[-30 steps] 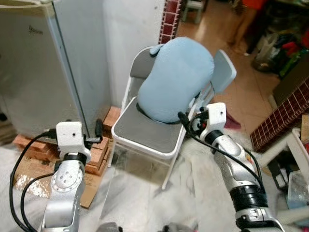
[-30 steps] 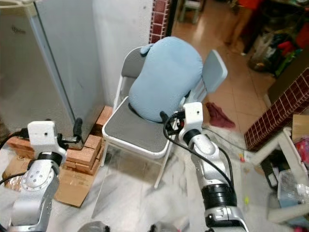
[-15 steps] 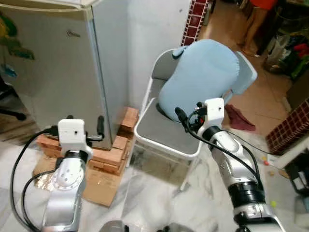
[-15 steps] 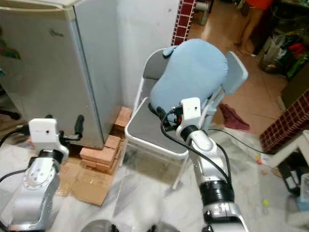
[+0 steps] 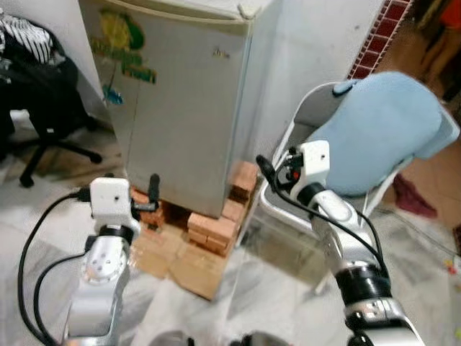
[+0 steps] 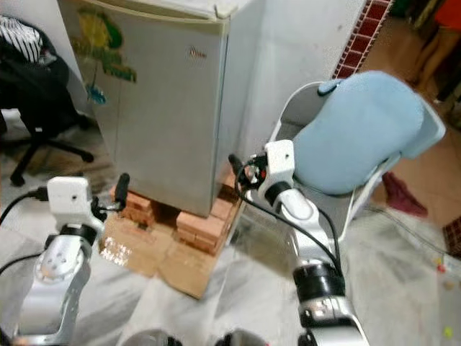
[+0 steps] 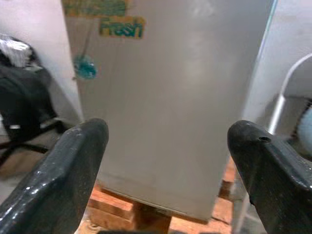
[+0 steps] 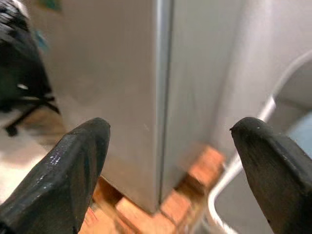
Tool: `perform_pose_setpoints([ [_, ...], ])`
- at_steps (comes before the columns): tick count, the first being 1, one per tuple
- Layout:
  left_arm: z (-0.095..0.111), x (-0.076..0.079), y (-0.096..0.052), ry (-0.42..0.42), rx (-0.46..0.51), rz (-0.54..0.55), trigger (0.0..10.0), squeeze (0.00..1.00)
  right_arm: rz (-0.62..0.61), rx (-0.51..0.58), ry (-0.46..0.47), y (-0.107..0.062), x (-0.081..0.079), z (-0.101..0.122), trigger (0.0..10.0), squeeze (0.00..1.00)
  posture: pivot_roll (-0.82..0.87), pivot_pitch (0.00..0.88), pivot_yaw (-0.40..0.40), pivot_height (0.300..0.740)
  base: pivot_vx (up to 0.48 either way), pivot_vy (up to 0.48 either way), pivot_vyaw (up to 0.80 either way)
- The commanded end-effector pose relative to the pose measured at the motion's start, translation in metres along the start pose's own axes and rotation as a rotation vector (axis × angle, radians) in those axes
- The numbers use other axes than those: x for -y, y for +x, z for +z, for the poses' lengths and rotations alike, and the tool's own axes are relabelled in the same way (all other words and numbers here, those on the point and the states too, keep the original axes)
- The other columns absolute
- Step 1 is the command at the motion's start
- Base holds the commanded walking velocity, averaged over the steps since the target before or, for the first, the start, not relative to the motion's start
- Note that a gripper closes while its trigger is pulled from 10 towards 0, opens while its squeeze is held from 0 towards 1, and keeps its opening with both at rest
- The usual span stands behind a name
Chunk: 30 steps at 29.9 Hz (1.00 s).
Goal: Restocking fridge
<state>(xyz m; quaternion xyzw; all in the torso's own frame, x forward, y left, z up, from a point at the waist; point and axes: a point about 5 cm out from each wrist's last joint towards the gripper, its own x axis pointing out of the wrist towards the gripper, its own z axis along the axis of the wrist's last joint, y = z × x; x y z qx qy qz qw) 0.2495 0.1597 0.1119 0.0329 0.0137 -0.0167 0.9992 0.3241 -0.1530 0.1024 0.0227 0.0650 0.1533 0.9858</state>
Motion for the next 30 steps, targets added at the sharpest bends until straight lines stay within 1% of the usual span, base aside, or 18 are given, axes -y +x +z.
perform_pose_setpoints([
  [1,0.003,-0.005,0.0,0.007,0.007,0.007,10.0,0.0,0.009,0.037,-0.002,0.003,-0.003,0.009,10.0,0.0,0.09,0.0,-0.077,0.74,0.0,0.48,0.0],
  [9,0.003,-0.004,0.001,-0.002,0.008,0.0,10.0,0.0,-0.01,0.023,0.007,0.005,0.0,0.009,10.0,0.0,0.09,0.0,-0.077,0.74,0.0,0.48,-0.06],
  [14,0.004,-0.003,0.002,-0.007,0.013,-0.005,10.0,0.0,-0.012,0.022,0.006,0.006,0.0,0.009,10.0,0.0,0.09,0.0,-0.077,0.74,0.0,0.48,-0.8],
  [19,0.005,0.001,0.004,-0.023,0.015,-0.032,10.0,0.0,-0.01,0.03,0.007,0.008,-0.002,0.011,10.0,0.0,0.08,0.0,-0.08,0.74,0.0,0.48,-0.8],
  [23,0.007,0.001,0.006,-0.03,0.019,-0.021,10.0,0.0,-0.006,0.036,0.004,0.01,-0.003,0.014,10.0,0.0,0.07,0.0,-0.075,0.74,0.0,0.48,-0.8],
  [27,0.012,0.005,0.009,-0.041,0.032,-0.032,10.0,0.0,-0.01,0.052,0.009,0.012,-0.004,0.018,10.0,0.0,0.07,0.0,-0.068,0.74,0.0,0.48,-0.8],
  [29,0.018,0.01,0.01,-0.026,0.048,-0.086,10.0,0.0,-0.014,0.066,0.015,0.013,-0.005,0.022,10.0,0.0,0.07,0.0,-0.064,0.74,0.0,0.48,-0.8],
  [30,0.018,0.01,0.01,-0.025,0.05,-0.091,10.0,0.0,-0.015,0.07,0.017,0.013,-0.006,0.023,10.0,0.0,0.07,0.0,-0.061,0.74,0.0,0.48,-0.8],
])
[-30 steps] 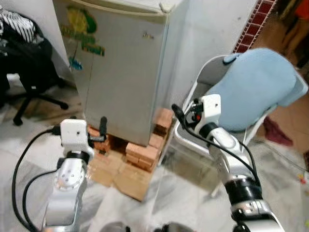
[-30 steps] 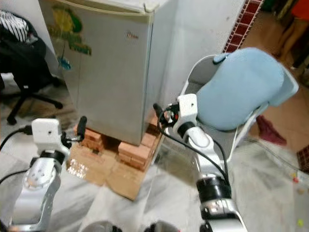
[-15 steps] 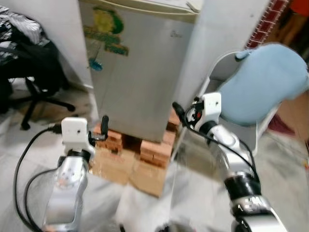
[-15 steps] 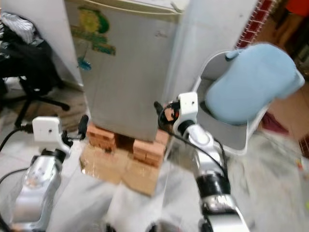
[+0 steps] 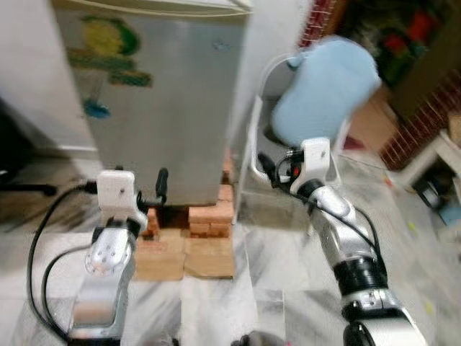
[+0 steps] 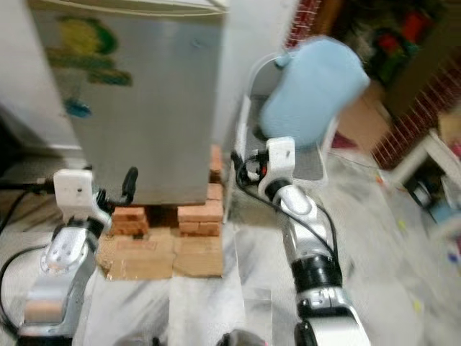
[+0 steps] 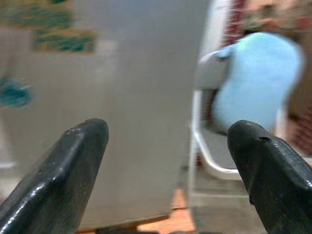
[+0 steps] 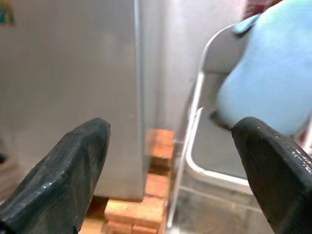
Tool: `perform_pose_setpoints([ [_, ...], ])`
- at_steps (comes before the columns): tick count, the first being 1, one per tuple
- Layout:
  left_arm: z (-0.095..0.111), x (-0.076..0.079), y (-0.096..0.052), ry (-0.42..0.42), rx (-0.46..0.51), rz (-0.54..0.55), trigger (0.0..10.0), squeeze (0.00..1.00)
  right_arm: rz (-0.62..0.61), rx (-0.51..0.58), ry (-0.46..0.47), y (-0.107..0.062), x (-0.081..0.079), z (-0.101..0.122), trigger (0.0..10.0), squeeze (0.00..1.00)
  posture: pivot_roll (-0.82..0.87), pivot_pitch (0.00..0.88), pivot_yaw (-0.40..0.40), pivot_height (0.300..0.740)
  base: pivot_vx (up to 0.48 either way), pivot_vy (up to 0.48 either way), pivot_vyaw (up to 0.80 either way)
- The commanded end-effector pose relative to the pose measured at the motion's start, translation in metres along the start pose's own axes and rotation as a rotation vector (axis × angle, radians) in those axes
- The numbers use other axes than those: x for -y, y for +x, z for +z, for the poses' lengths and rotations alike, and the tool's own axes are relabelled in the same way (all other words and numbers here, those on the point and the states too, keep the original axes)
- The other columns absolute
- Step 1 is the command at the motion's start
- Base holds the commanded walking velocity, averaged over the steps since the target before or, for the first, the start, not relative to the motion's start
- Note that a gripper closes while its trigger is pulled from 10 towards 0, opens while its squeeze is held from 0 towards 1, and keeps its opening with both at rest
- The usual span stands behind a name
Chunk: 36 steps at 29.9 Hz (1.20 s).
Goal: Restocking fridge
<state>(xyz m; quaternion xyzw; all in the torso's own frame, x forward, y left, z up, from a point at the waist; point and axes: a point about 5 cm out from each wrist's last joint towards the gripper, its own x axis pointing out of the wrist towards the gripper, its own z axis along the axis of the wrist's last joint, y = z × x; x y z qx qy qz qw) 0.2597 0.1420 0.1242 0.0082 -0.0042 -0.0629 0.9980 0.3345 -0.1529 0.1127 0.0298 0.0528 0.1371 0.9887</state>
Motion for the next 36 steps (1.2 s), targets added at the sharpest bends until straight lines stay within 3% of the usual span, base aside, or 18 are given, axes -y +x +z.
perform_pose_setpoints([
  [1,0.005,-0.006,-0.001,0.023,0.009,-0.001,10.0,0.0,0.016,0.044,0.007,0.005,-0.009,0.012,10.0,0.0,0.07,0.0,-0.063,0.74,0.0,0.48,-0.8],
  [9,0.0,-0.003,-0.001,0.013,-0.018,-0.026,10.0,0.0,-0.003,0.045,0.022,0.001,-0.011,0.008,10.0,0.0,0.07,0.0,-0.06,0.74,0.0,0.48,-0.8],
  [17,0.0,-0.004,-0.004,0.017,-0.004,-0.063,10.0,0.0,-0.147,0.083,0.044,-0.004,0.005,0.014,10.0,0.0,0.07,0.0,-0.054,0.74,0.038,0.457,-0.8],
  [22,0.001,-0.001,-0.004,0.034,0.005,-0.099,10.0,0.0,-0.241,0.104,0.045,-0.011,0.016,0.019,10.0,0.0,0.07,0.0,-0.056,0.74,0.466,0.0,-0.8],
  [36,0.0,0.008,-0.007,0.045,0.007,-0.183,10.0,0.0,-0.309,0.089,0.049,-0.019,0.015,0.017,10.0,0.0,0.06,0.0,-0.061,0.74,0.472,0.0,-0.8],
])
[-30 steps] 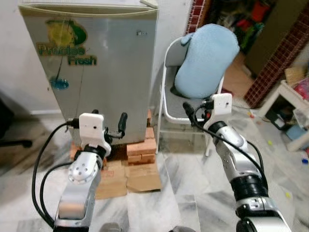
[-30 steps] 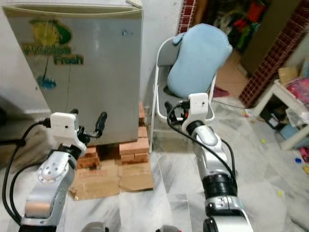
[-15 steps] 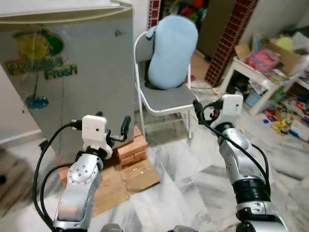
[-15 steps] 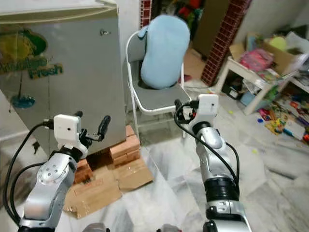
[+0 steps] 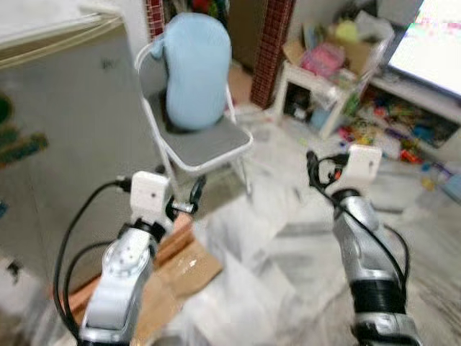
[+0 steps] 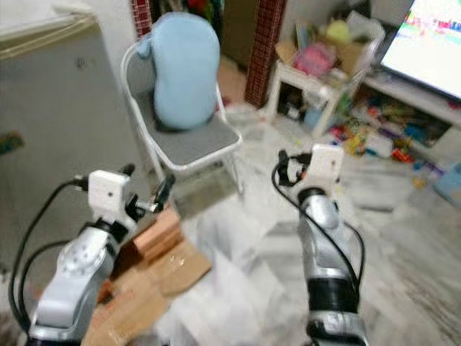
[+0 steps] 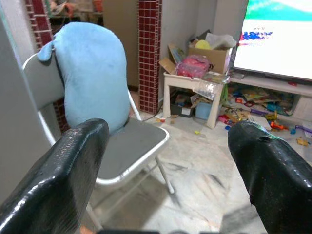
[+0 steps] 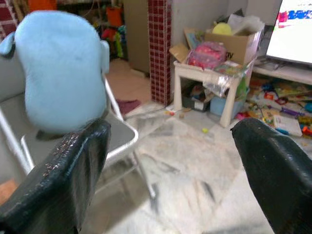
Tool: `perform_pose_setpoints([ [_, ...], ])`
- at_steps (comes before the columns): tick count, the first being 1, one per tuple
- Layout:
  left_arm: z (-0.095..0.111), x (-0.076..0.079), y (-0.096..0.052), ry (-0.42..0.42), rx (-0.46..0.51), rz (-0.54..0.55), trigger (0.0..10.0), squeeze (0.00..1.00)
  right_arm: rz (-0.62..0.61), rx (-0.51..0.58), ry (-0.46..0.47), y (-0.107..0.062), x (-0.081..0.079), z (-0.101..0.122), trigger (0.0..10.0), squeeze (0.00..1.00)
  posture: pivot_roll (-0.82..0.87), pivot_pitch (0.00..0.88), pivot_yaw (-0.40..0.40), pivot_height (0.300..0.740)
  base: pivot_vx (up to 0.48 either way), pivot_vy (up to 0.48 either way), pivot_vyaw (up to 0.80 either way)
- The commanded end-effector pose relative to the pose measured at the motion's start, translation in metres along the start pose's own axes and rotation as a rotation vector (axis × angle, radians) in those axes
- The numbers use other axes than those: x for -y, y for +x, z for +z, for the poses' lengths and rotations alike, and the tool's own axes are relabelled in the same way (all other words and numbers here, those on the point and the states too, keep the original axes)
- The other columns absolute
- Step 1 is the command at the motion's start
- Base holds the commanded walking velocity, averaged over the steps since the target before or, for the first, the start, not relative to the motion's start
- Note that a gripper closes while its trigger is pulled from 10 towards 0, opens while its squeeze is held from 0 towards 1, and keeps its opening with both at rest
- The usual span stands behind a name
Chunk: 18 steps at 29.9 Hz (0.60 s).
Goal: Restocking fridge
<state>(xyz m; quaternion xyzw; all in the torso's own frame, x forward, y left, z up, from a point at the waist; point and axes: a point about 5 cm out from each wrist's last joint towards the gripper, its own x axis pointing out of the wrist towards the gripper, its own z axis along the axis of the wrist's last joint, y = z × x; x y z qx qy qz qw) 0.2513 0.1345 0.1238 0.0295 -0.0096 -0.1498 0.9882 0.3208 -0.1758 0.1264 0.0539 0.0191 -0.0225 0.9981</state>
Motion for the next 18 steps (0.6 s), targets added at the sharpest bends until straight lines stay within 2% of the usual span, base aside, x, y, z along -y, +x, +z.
perform_pose_setpoints([
  [1,0.0,0.0,0.0,0.003,-0.004,-0.011,10.0,0.0,0.003,0.004,-0.005,0.001,-0.003,0.003,10.0,0.0,0.06,0.0,-0.061,0.74,0.435,0.0,-0.8],
  [6,-0.003,0.003,-0.002,-0.018,-0.03,-0.037,10.0,0.0,-0.039,-0.02,0.013,-0.001,0.003,0.002,10.0,0.0,0.06,0.0,-0.063,0.74,0.401,-0.07,-0.8],
  [16,-0.004,0.0,-0.004,-0.063,-0.042,-0.035,10.0,0.0,-0.076,-0.067,0.032,-0.009,0.004,-0.007,10.0,0.0,0.06,0.0,-0.07,0.74,0.0,-0.474,-0.8],
  [18,-0.003,0.0,-0.004,-0.07,-0.03,-0.029,10.0,0.0,-0.078,-0.07,0.033,-0.01,0.005,-0.007,10.0,0.0,0.06,0.0,-0.07,0.74,0.0,0.0,-0.8],
])
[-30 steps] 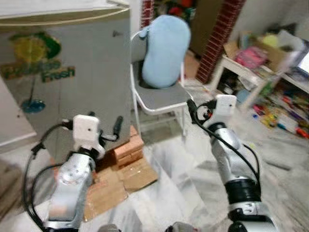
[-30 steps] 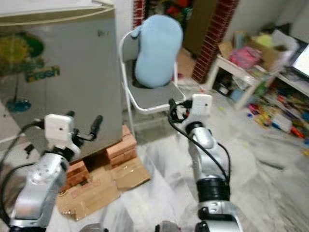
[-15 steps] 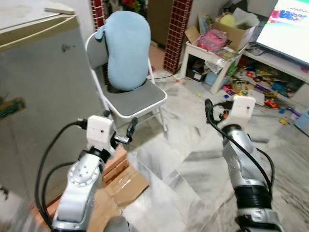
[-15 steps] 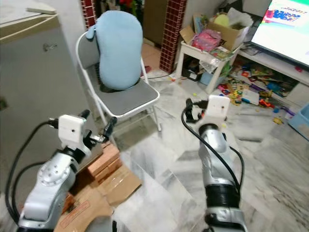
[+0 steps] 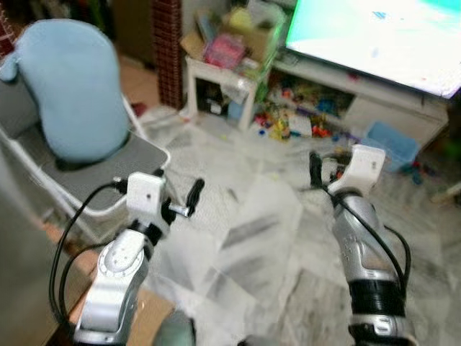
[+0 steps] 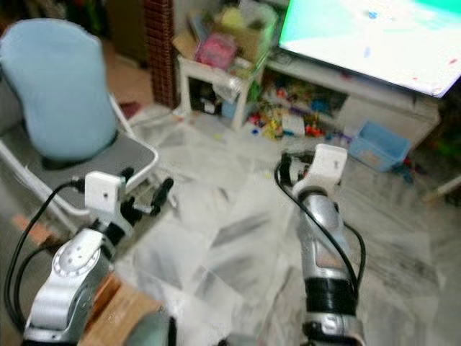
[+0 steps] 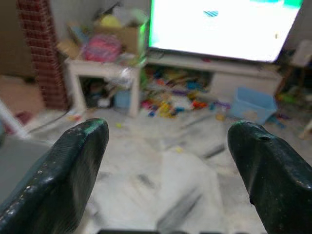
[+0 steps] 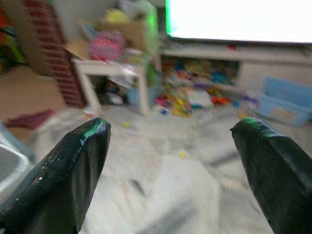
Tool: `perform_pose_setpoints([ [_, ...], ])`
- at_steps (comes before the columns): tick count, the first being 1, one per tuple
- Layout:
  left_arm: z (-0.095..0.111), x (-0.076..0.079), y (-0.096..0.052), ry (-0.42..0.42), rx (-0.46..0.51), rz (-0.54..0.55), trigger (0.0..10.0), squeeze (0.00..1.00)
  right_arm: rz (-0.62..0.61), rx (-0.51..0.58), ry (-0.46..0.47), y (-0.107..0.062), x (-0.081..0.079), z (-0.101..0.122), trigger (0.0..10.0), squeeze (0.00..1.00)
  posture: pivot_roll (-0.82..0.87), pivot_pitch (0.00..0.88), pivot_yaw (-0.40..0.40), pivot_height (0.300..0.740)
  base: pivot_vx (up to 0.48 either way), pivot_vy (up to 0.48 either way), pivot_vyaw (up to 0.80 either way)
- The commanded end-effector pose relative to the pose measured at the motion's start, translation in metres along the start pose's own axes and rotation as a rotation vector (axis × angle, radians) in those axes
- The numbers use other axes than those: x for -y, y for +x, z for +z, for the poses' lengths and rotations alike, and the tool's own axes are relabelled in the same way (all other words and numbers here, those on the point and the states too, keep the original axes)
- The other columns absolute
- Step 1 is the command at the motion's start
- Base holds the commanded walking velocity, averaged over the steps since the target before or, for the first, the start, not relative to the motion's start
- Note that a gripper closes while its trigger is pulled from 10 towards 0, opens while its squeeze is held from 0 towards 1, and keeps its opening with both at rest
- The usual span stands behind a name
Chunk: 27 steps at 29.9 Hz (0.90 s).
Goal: Restocking fridge
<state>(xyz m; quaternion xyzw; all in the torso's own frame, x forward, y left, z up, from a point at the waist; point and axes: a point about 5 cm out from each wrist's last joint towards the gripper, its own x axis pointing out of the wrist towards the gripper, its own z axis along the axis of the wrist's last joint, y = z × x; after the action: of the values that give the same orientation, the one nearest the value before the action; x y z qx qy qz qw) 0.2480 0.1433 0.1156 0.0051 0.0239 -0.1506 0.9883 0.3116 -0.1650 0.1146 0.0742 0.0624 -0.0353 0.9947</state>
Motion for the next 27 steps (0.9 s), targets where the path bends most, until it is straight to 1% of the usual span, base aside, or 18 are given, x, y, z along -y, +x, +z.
perform_pose_setpoints([
  [1,0.0054,0.0063,0.0017,-0.017,0.027,-0.018,10.0,0.0,-0.048,0.016,-0.004,-0.0007,0.0136,0.0063,10.0,0.0,0.06,0.0,-0.07,0.74,0.0,0.0,-0.8],
  [4,0.004,0.0032,0.0019,-0.036,0.013,0.007,10.0,0.0,-0.053,0.011,-0.001,-0.0013,0.0148,0.0063,10.0,0.0,0.06,0.0,-0.073,0.74,0.0,0.0,-0.8],
  [8,0.0028,0.001,0.0014,-0.036,0.004,0.028,10.0,0.0,-0.054,0.011,0.007,-0.0021,0.0156,0.0066,10.0,0.0,0.06,0.0,-0.075,0.74,0.0,0.0,-0.66],
  [11,0.0013,-0.0004,0.0012,-0.035,-0.005,0.041,10.0,0.0,-0.054,0.012,0.01,-0.0025,0.0159,0.0068,10.0,0.0,0.06,0.0,-0.075,0.74,0.0,0.0,0.0],
  [15,0.0013,-0.0001,0.0006,-0.037,-0.006,0.042,10.0,0.0,-0.055,0.007,0.006,-0.004,0.0166,0.0066,10.0,0.0,0.06,0.0,-0.076,0.74,0.0,-0.265,0.0],
  [21,0.0014,0.0,0.0002,-0.037,-0.007,0.04,10.0,0.0,-0.054,0.001,0.004,-0.0056,0.0173,0.0052,10.0,0.0,0.06,0.0,-0.075,0.74,0.0,-0.3,-0.62],
  [27,0.0013,-0.0007,0.0009,-0.022,-0.009,0.04,10.0,0.0,-0.045,0.006,0.003,-0.0062,0.016,0.0058,10.0,0.0,0.06,0.0,-0.073,0.74,0.0,-0.286,0.0],
])
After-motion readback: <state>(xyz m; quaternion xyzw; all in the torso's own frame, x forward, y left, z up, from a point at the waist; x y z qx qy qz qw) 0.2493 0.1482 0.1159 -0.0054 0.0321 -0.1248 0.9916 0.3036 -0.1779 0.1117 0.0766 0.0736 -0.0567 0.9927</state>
